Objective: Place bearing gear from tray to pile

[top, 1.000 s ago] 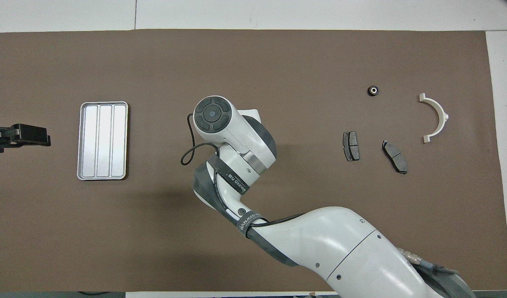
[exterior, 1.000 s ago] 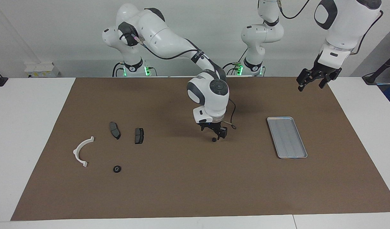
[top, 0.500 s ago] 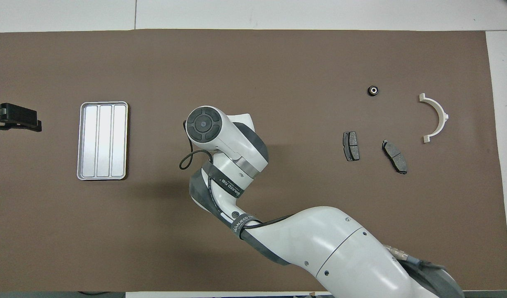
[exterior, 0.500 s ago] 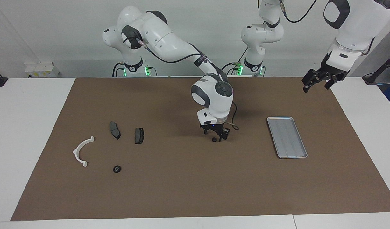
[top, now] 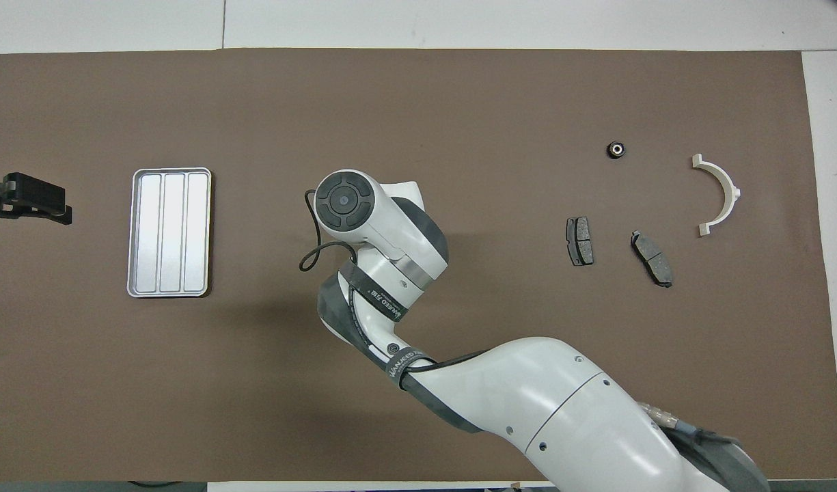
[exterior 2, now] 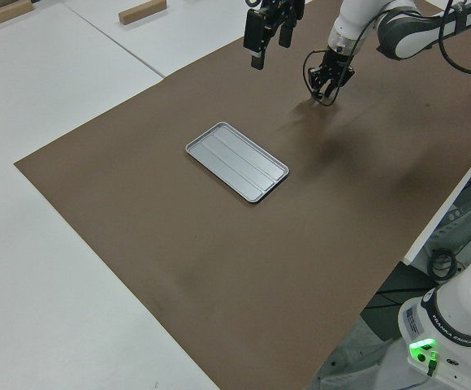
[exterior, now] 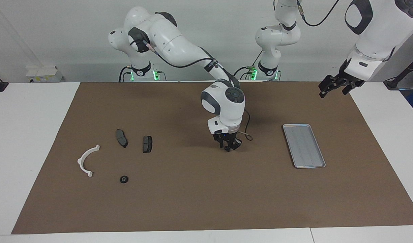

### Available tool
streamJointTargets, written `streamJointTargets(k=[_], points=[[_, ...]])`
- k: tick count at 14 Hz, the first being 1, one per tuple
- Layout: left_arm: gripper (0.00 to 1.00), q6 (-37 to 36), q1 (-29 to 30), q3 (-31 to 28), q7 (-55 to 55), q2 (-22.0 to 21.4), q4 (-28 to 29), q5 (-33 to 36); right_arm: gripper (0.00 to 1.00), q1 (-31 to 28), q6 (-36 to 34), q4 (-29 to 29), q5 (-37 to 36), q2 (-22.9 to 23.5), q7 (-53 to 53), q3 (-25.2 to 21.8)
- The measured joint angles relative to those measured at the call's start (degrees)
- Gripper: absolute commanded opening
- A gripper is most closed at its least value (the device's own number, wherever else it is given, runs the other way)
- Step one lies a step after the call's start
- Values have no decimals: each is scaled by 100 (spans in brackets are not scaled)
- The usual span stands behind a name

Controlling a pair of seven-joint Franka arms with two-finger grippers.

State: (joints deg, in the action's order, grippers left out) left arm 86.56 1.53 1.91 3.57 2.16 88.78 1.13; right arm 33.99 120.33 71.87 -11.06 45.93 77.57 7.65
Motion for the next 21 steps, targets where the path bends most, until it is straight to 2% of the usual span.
streamJointTargets(k=[5,7,10,13,16,21], points=[[100,-98,-2,10,-16,170,-195,0,0,-4,-3,-2,0,-13,1,0],[100,-64,-6,11,-59,171,-190,0,0,-57,-367,-83,-26,-18,-136,-26],[100,-35,-13,12,-91,171,-109,-1,0,-729,-1490,-491,-59,-258,-1841,-65],[100,-33,-64,18,-97,145,33,-2,0,-1935,-1990,-595,-56,-792,-4313,-57],[100,32,-65,17,-97,-80,382,-2,0,-2796,-1626,-341,-52,-827,-5819,-27],[100,170,-65,17,-97,-379,785,-2,0,-3069,-411,640,-52,-776,-6010,-12]])
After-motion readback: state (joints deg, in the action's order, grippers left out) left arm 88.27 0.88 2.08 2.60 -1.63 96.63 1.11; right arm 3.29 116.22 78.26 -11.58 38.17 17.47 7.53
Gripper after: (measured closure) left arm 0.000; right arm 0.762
